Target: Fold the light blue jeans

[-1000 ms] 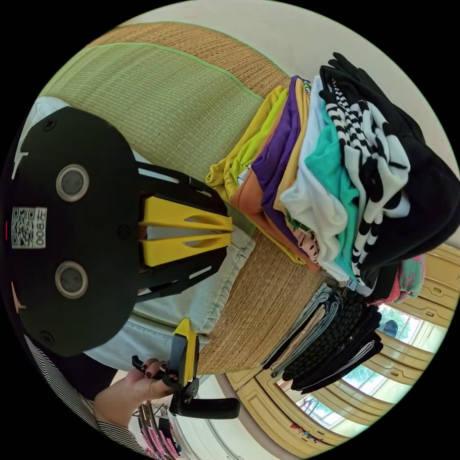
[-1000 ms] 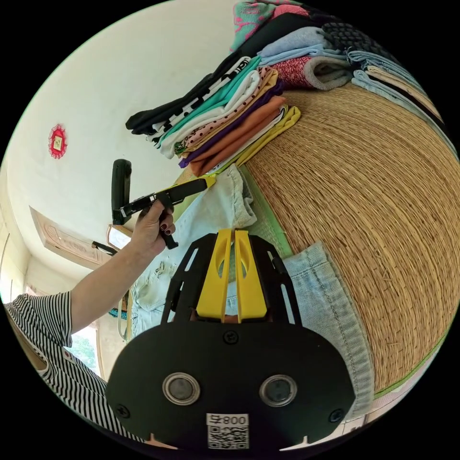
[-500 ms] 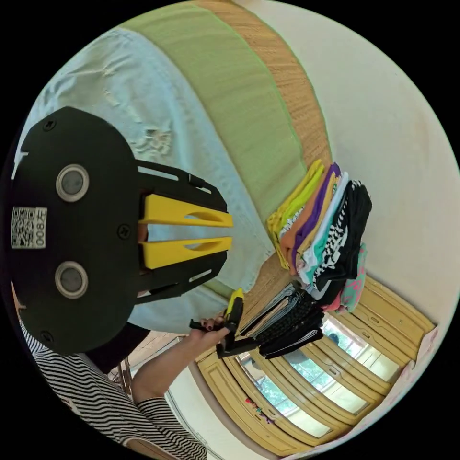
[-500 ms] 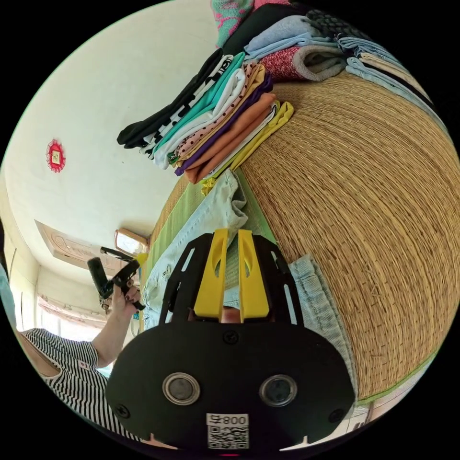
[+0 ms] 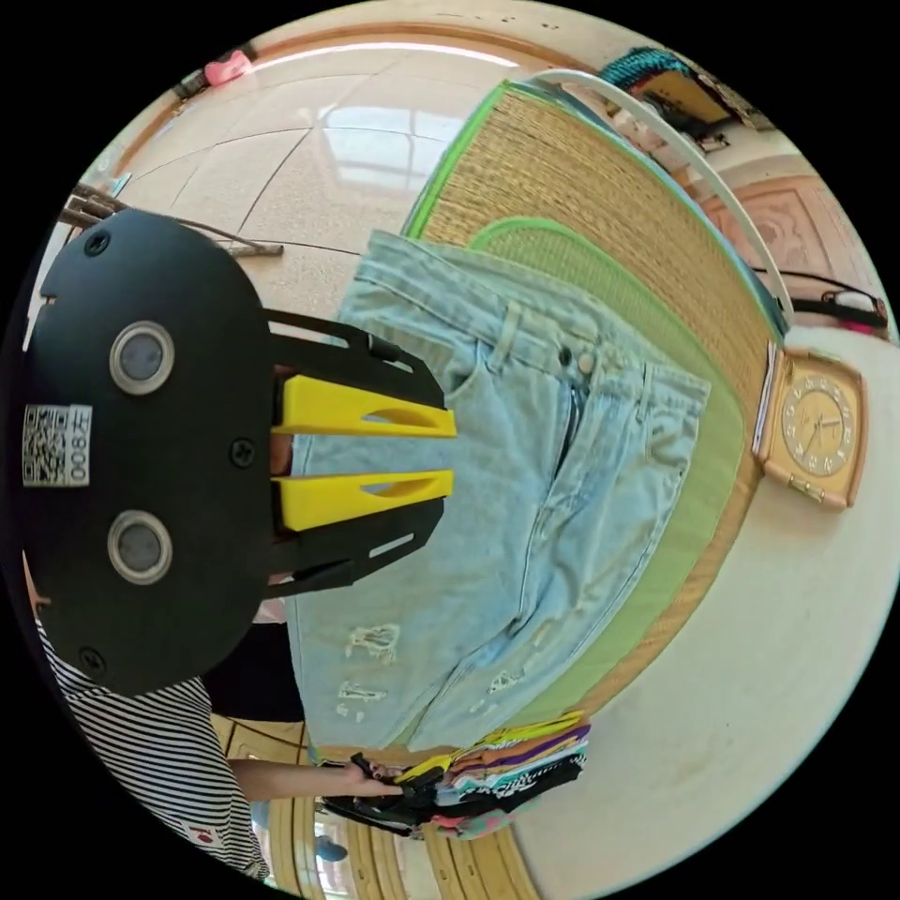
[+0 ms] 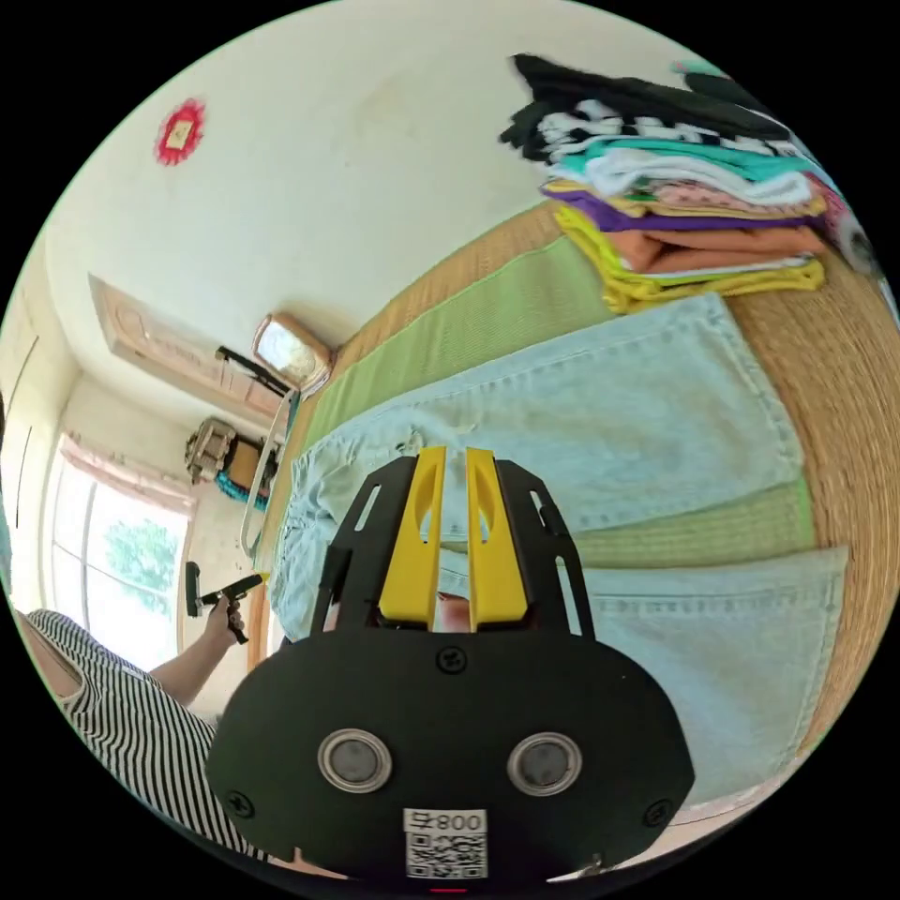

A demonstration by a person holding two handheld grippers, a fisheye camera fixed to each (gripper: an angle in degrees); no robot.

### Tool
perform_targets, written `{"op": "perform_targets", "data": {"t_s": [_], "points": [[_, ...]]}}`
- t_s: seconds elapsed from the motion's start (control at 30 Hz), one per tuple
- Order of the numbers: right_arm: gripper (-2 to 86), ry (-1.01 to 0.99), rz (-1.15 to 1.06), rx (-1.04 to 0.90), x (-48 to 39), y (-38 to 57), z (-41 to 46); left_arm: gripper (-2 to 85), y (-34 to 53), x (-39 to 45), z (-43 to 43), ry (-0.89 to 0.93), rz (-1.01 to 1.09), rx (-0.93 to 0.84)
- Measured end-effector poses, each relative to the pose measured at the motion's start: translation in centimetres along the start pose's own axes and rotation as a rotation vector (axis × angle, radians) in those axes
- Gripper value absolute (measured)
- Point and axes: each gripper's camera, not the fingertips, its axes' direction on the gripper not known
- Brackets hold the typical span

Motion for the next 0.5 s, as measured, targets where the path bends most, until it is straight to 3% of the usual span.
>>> {"op": "perform_targets", "data": {"t_s": [0.3,0.5], "points": [[9.2,0.156,-0.534,-0.314,-19.6,-6.6,25.8,8.8,8.7,-17.6,-9.2,0.082,-0.371,0.064],[10.0,0.288,-0.761,-0.428,-26.3,-9.3,40.4,8.1,12.9,-26.5,-12.8,0.371,-0.526,0.132]]}}
